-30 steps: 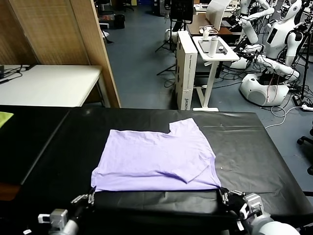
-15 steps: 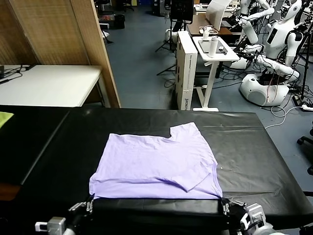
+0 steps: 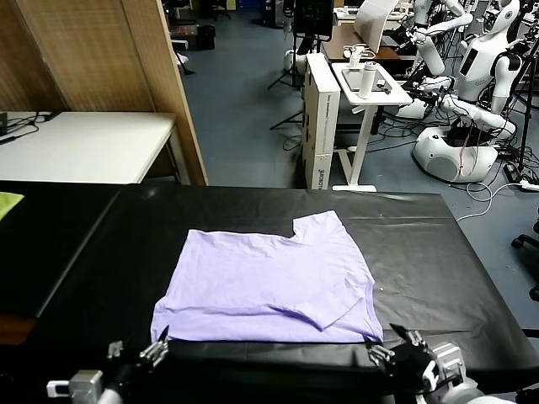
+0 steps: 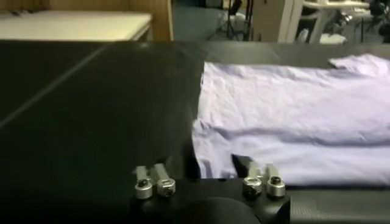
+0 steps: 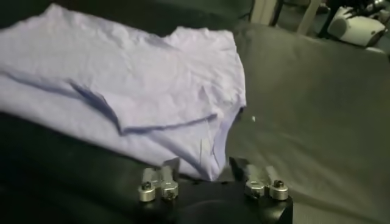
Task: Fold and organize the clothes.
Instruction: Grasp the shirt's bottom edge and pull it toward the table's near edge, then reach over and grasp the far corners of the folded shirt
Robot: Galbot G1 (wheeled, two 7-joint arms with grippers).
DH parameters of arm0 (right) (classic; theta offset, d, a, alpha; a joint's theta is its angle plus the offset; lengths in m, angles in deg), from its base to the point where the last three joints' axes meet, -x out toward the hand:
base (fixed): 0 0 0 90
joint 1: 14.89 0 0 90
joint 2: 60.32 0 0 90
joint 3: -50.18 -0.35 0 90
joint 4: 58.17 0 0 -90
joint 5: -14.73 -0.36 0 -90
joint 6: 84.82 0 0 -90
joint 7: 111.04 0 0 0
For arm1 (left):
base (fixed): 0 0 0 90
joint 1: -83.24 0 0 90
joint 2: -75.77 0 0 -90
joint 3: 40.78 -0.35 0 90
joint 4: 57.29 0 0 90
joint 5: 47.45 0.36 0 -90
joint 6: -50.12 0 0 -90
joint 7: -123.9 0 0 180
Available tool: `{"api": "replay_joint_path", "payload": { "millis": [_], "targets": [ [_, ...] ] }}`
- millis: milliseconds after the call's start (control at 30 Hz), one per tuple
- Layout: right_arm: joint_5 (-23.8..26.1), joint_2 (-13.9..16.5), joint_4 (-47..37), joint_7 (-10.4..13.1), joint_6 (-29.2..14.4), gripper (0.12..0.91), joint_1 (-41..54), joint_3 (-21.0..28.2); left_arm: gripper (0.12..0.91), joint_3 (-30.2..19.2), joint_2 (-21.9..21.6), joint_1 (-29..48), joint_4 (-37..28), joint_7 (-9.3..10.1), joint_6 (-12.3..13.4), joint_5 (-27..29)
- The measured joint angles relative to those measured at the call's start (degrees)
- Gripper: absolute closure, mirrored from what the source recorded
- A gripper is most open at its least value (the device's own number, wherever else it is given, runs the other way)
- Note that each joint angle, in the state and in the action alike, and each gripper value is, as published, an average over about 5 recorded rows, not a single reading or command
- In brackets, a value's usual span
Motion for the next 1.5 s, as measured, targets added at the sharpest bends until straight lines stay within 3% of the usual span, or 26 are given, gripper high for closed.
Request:
{"api": "replay_joint_path", "payload": {
  "millis": [167, 400, 667, 1133, 1500],
  "targets": [
    [-2.9, 0.8, -8.9, 0.3, 1.1, 0.118, 12.6, 5.3, 0.123, -0.5, -1.1, 5.7, -1.5, -1.55, -2.7, -2.9],
    [-7.0, -0.3, -21.1, -0.2, 3.4, 0.118, 29.7, 14.4, 0.123, -2.9, -3.0, 17.2, -6.5, -0.75, -6.3, -10.7],
    [-6.4, -2.9, -31.8, -0.7, 3.5, 0.118, 41.7, 22.4, 0.123, -7.3, -6.0, 31.4, -16.8, -2.06, -9.0, -17.5],
    [-3.5, -7.6, -44.0, -3.4, 2.0, 0.118, 51.0, 27.7, 0.123, -17.3, -7.1, 50.5, -35.4, -3.97, -8.8, -18.0],
    [-2.9, -8.7, -47.8, -3.7, 1.9, 0.118, 53.6, 29.0, 0.123, -20.3, -6.7, 56.2, -41.8, -4.71, -8.0, -17.2]
  ]
}}
